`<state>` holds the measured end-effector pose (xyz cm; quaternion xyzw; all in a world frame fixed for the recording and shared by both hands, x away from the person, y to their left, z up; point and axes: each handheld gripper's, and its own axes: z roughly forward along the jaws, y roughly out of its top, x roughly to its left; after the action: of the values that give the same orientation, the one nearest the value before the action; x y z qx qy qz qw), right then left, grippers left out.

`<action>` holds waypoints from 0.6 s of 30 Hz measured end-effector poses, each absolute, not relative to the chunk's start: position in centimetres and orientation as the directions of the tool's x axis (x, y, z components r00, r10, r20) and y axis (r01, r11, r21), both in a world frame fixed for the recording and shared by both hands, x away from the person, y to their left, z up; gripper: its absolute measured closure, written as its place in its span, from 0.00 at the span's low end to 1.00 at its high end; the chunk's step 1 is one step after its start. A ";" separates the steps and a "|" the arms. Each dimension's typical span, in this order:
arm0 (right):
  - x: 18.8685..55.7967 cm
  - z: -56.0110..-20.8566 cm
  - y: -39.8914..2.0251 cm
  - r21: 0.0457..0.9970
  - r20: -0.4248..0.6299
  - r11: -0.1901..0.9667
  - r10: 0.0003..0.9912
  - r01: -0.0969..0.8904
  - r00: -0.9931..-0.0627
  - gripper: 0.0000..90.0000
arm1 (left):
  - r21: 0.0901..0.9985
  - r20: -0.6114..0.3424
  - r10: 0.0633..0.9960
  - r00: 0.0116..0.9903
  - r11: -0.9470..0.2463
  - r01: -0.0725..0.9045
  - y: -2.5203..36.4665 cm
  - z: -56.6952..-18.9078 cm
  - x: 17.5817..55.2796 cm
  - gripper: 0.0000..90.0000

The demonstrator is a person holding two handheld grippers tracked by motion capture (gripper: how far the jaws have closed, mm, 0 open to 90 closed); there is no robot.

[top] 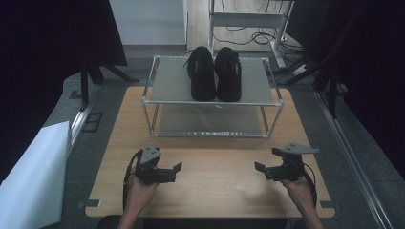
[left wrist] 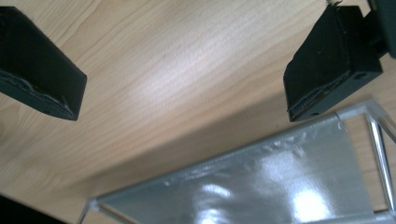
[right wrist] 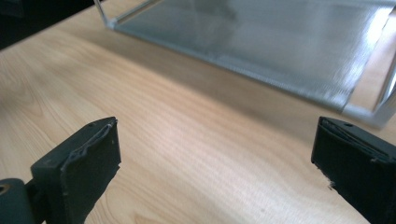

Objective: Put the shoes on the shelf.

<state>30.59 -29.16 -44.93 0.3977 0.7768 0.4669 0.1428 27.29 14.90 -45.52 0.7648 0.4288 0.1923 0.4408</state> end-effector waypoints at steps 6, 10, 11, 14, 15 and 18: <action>30.2 -47.5 -28.6 0.804 0.112 0.313 0.755 0.506 -0.646 0.01 | 0.806 -0.068 0.816 0.574 -0.294 0.514 14.1 -47.8 26.8 0.00; 30.2 -49.0 -28.4 0.775 0.078 0.363 0.757 0.517 -0.649 0.01 | 0.770 -0.036 0.815 0.578 -0.346 0.536 13.6 -49.5 26.7 0.00; 30.2 -49.3 -28.4 0.769 0.071 0.374 0.756 0.518 -0.651 0.01 | 0.760 -0.025 0.815 0.579 -0.361 0.541 13.5 -49.9 26.7 0.00; 30.2 -50.1 -28.2 0.751 0.035 0.414 0.754 0.515 -0.656 0.01 | 0.729 0.008 0.814 0.580 -0.402 0.554 13.0 -50.8 26.9 0.00; 30.1 -50.4 -28.0 0.738 0.013 0.438 0.751 0.513 -0.660 0.01 | 0.721 0.018 0.814 0.581 -0.413 0.557 12.9 -51.0 26.9 0.00; 30.1 -51.0 -27.7 0.716 -0.005 0.470 0.744 0.517 -0.668 0.01 | 0.699 0.042 0.808 0.587 -0.444 0.561 12.4 -51.5 26.9 0.00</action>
<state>30.14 -27.70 -51.01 0.3742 0.8421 0.3538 0.1605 26.95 12.45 -51.46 0.8284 0.4131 0.1888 0.3277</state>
